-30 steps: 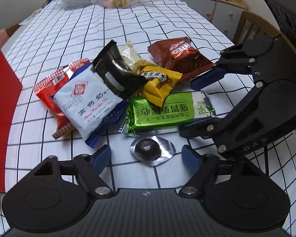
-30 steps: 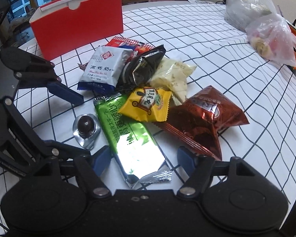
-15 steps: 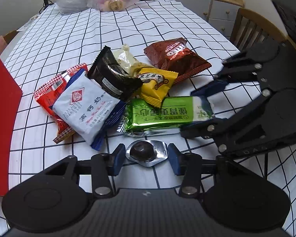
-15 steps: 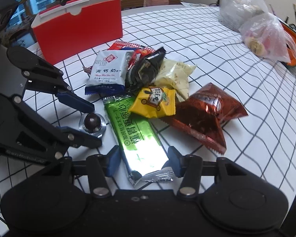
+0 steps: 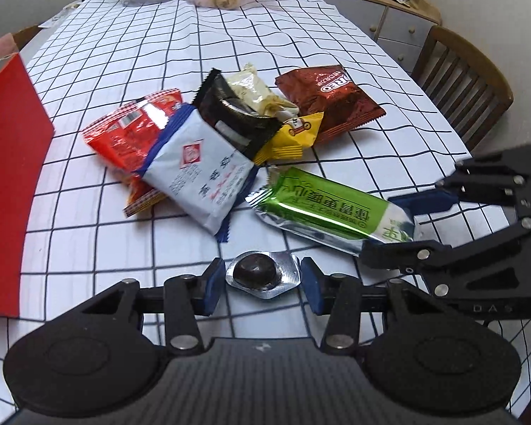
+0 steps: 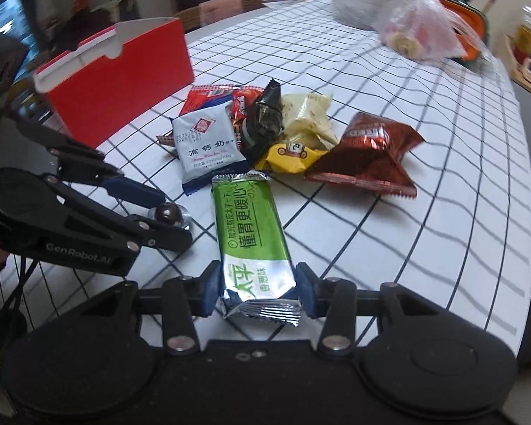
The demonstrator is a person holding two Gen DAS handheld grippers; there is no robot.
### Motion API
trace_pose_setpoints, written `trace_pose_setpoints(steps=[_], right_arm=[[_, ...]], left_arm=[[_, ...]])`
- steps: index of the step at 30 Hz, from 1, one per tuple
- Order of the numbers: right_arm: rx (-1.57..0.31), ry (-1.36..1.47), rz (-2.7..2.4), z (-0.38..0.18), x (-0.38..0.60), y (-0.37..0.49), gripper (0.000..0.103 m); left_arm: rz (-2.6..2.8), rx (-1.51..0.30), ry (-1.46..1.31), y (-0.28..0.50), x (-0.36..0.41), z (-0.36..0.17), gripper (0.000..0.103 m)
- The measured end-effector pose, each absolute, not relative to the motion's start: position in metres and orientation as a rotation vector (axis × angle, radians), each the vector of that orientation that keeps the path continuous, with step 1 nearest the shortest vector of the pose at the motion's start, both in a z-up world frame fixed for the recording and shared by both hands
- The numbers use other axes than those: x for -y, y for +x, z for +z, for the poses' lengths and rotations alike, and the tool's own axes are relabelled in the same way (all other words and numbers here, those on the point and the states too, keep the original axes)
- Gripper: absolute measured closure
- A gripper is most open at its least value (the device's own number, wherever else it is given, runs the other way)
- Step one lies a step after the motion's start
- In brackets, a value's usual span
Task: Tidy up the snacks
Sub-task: 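Carry the chocolate ball and green bar over the cardboard box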
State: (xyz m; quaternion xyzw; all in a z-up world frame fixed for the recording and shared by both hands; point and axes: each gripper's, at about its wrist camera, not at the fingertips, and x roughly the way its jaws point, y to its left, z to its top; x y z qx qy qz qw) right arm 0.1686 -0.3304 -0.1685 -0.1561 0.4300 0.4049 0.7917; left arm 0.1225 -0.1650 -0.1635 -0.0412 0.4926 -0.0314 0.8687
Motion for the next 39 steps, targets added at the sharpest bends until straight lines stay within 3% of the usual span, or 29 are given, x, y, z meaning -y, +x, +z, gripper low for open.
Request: trace_pose_setpoints(steps=[14, 39], right_arm=[[-0.982, -0.078, 0.649, -0.145, 0.314, 0.119, 0.06], [-0.75, -0.082, 0.63, -0.049, 0.199, 0.074, 0.06]], left_arm=[[-0.092, -0.989, -0.121, 0.087, 0.123, -0.132, 0.057], [-0.003, -0.791, -0.107, 0.044, -0.002, -0.04, 0.057]])
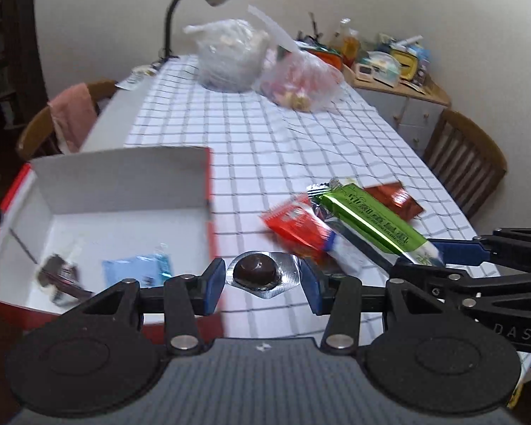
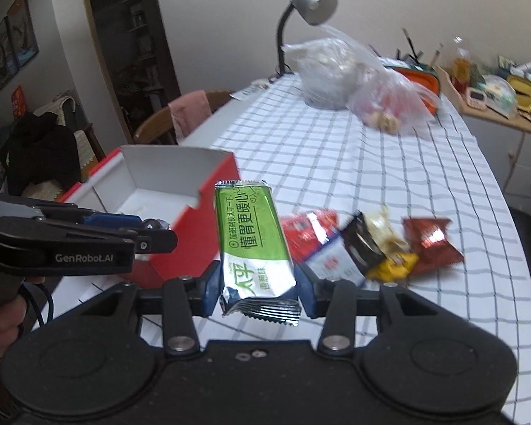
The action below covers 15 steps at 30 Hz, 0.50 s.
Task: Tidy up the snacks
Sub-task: 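Carry the chocolate ball and green bar over the cardboard box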
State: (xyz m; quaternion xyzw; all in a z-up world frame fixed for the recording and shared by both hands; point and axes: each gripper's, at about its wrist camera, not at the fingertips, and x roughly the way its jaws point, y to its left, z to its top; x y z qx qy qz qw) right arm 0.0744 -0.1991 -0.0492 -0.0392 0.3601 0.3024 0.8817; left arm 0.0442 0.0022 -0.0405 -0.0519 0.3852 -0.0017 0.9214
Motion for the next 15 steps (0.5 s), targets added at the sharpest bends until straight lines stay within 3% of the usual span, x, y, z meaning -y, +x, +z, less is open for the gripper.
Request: trace_pose_setpoints(steps=[15], right_arm=[[-0.753, -0.147, 0.715, -0.051, 0.092, 0.098, 0.06]], left_arm=[[0.145, -0.782, -0.131, 0.047, -0.102, -0.035, 0.057]])
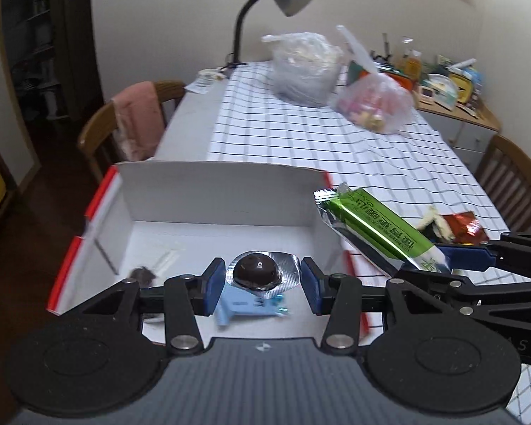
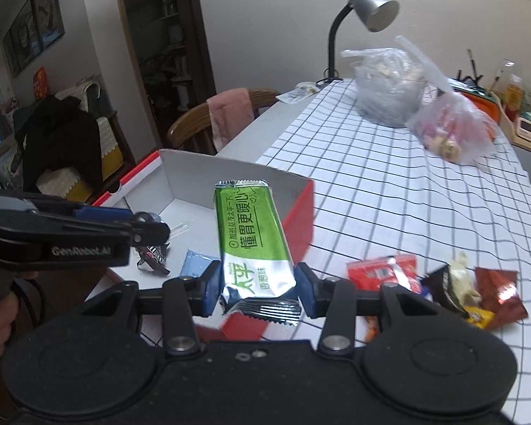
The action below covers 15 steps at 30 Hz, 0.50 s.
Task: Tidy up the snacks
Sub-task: 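Carry the chocolate ball and green bar over the cardboard box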
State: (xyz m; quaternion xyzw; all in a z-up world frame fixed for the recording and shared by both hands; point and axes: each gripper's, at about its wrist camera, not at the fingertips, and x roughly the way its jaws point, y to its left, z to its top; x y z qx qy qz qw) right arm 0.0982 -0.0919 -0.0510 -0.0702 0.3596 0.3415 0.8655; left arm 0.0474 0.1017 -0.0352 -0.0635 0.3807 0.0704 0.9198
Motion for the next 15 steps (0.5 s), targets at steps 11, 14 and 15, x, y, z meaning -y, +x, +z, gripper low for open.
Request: trace_pose_setpoints(steps=[11, 14, 15], right_arm=[[-0.815, -0.306, 0.759, -0.08, 0.02, 0.114, 0.06], [-0.831, -0.349, 0.763, -0.089, 0.004, 0.119, 0.06], [-0.837, -0.361, 0.769, -0.092, -0.001, 0.12, 0.06]], left_arm=[[0.224, -0.865, -0.14, 0.068, -0.166, -0.057, 0.057], [0.232, -0.894, -0.141, 0.075, -0.178, -0.066, 0.057], [0.236, -0.905, -0.138, 0.077, -0.181, -0.069, 0.057]])
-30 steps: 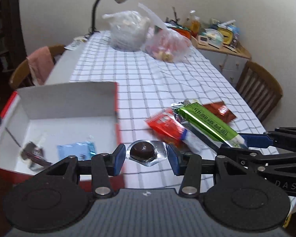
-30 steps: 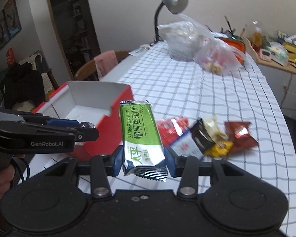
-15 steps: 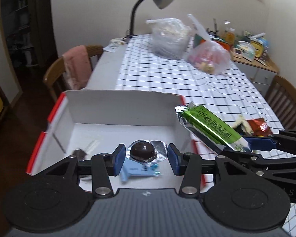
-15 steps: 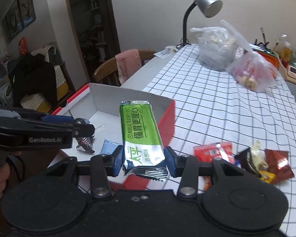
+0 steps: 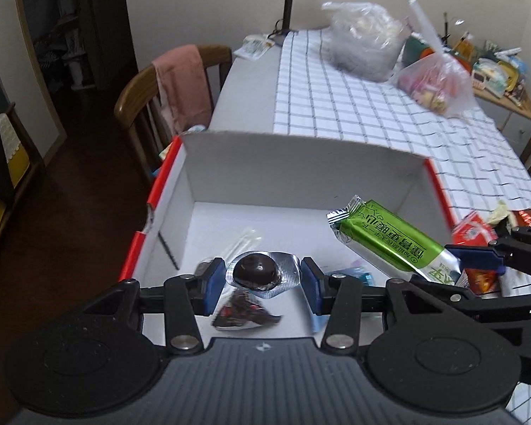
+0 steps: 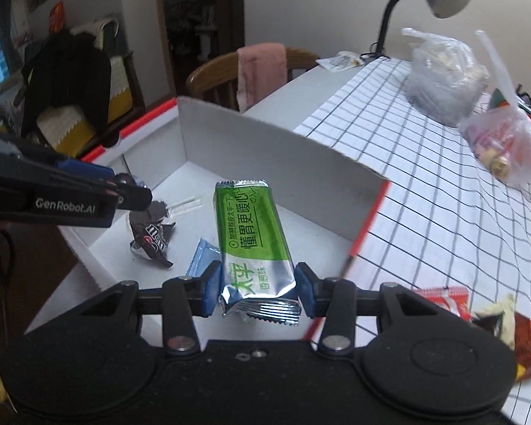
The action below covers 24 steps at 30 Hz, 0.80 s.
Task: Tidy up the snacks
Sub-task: 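Carry the chocolate ball and green bar over the cardboard box, then open both tools to drop the chocolate ball and green bar into the box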
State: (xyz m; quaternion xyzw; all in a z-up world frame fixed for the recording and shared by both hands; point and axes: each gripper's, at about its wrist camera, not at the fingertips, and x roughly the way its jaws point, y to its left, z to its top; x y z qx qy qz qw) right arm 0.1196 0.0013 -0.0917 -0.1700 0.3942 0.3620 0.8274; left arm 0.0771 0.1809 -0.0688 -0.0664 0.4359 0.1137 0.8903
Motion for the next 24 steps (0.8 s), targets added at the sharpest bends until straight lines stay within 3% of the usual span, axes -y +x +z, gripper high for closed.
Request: trace_pose_setpoints(steps=[24], right_arm=[[-0.915, -0.518, 0.771, -0.125, -0.045, 0.128, 0.06]], left_arm=[[0.209, -1.095, -0.027, 0.106, -0.182, -0.117, 0.056]])
